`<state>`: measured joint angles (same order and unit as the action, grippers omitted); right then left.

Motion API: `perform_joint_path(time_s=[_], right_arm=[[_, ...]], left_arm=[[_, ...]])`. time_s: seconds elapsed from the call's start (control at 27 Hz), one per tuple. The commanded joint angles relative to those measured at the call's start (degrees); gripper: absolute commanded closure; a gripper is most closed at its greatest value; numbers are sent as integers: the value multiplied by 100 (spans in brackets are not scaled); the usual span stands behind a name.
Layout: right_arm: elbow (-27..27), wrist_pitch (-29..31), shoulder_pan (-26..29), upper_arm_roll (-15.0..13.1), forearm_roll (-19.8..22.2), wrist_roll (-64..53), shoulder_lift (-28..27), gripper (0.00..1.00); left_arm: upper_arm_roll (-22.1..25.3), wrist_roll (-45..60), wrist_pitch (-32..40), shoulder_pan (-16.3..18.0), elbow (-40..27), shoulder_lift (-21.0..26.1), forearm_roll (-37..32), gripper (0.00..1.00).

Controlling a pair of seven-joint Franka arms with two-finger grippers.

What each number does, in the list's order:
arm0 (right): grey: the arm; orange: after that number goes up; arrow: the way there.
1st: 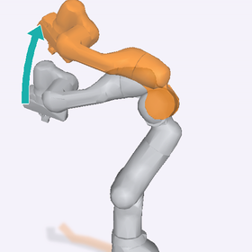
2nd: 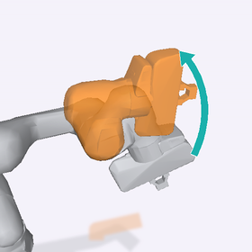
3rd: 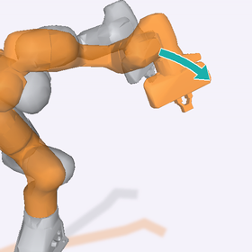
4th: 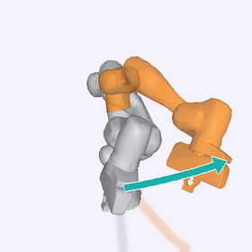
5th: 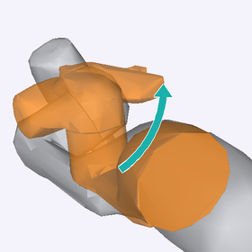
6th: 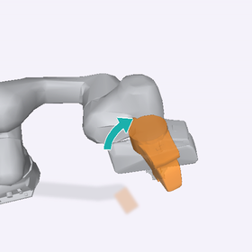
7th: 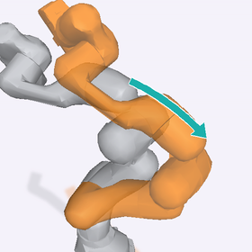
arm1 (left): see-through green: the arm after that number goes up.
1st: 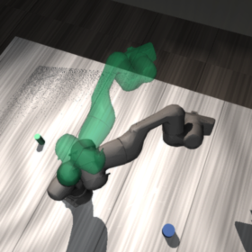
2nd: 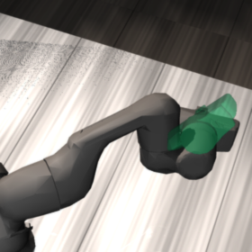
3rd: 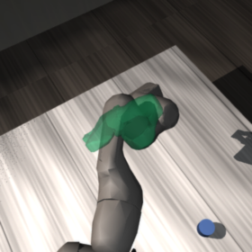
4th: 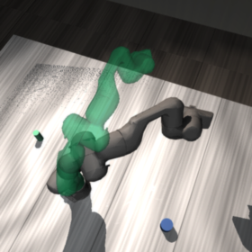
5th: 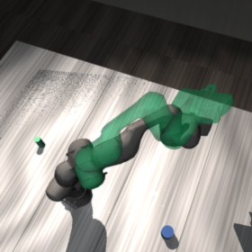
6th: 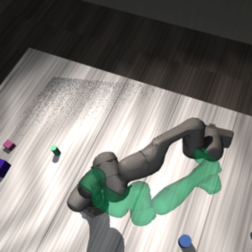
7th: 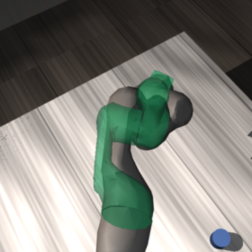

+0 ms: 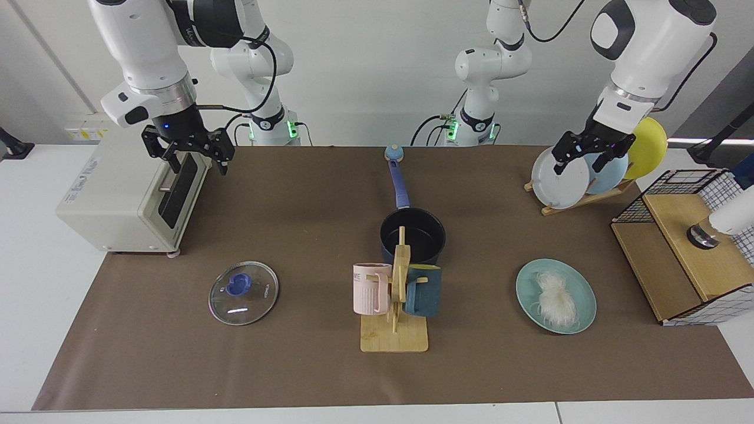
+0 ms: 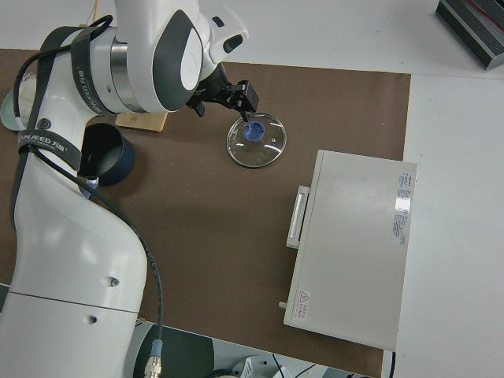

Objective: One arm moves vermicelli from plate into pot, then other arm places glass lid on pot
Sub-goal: 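Move the left gripper toward the vermicelli on the blue plate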

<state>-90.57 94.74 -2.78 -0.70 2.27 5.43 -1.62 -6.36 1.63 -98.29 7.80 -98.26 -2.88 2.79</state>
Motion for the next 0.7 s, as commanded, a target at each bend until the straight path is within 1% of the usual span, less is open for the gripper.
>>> perform_joint_path(time_s=[0.0, 0.11, 0.3, 0.45, 0.67], right_arm=[[-14, 53, 76, 8, -139, -201, 39, 0], [-14, 53, 76, 17, -139, -201, 39, 0], [-14, 53, 76, 8, -139, -201, 39, 0], [-14, 53, 76, 8, -139, -201, 39, 0], [-14, 53, 76, 17, -139, -201, 39, 0]], left_arm=[[11, -22, 11, -16, -9, -73, 11, 0], [11, -22, 125, -16, -9, -73, 3, 0], [3, 4, 11, -16, 9, -47, 3, 0], [11, -13, 81, -16, 9, -64, 12, 0], [108, -31, 20, 81, 35, -55, 3, 0]])
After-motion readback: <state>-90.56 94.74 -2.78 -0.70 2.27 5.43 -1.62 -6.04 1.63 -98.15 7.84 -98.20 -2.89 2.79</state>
